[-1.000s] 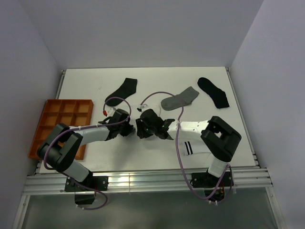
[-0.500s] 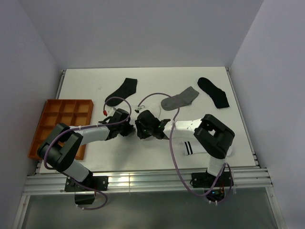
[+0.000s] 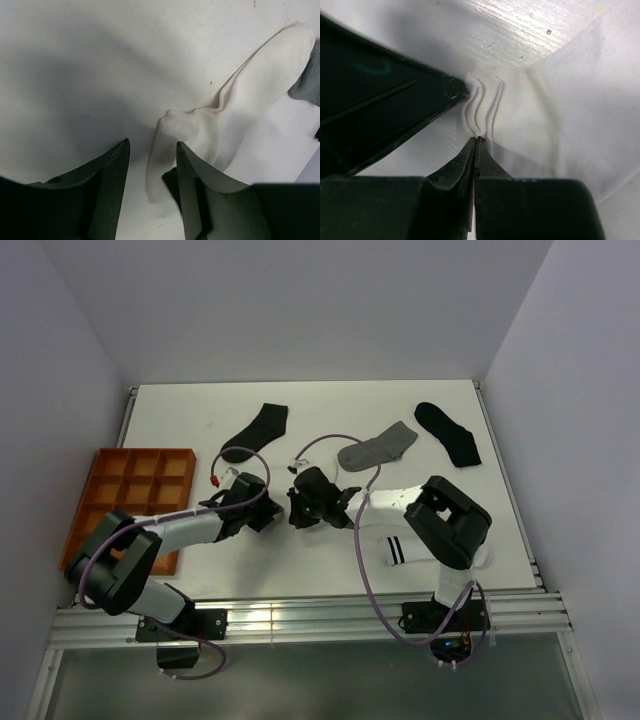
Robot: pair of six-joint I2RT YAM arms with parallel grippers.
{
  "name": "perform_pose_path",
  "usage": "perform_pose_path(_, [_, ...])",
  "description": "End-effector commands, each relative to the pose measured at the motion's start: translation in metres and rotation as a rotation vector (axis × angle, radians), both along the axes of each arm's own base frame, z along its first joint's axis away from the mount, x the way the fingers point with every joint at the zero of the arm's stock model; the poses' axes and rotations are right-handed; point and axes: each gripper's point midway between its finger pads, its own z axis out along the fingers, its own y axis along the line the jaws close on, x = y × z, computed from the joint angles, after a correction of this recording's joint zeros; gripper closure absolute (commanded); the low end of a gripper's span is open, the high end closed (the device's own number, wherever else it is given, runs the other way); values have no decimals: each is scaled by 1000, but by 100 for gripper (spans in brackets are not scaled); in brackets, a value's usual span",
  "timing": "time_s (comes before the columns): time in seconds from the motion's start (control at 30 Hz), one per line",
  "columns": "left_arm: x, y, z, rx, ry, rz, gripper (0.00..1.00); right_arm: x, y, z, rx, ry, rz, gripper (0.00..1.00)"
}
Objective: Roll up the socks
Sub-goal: Roll the sock at the center of the board.
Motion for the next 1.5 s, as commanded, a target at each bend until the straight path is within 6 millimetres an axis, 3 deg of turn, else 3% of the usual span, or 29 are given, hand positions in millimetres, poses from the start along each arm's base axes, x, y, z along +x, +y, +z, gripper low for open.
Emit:
perform_pose_path(0.0, [-39,33,-31,118,104,6,50,-13,-21,-33,-34,124,-8,100])
perform_pose_path(0.13, [-40,28,-26,64,43,-31,42,-21,-20,-35,15,192,33,100])
perform_pose_path(0.3, [-43,26,-28,46,13,-62,42,-25,-20,-40,85,271,52,100])
perform_pose_path(0.8, [-51,26,-65,117,130,-109,58,-21,-30,-43,145,342,50,100])
perform_pose_path(0.97, [-53,29,-71,137,158,-99,71,-19,-30,-43,145,337,51,100])
perform_pose_path(1.1, [-55,33,-73,168,186,-99,79,-12,-31,-33,135,289,52,100])
perform_pose_path(1.27, [-49,33,-60,199,189,-96,92,-4,-28,-12,128,174,49,93])
perform_pose_path(1.47, [-42,38,-42,288,196,-95,97,0,-21,16,68,-50,40,75])
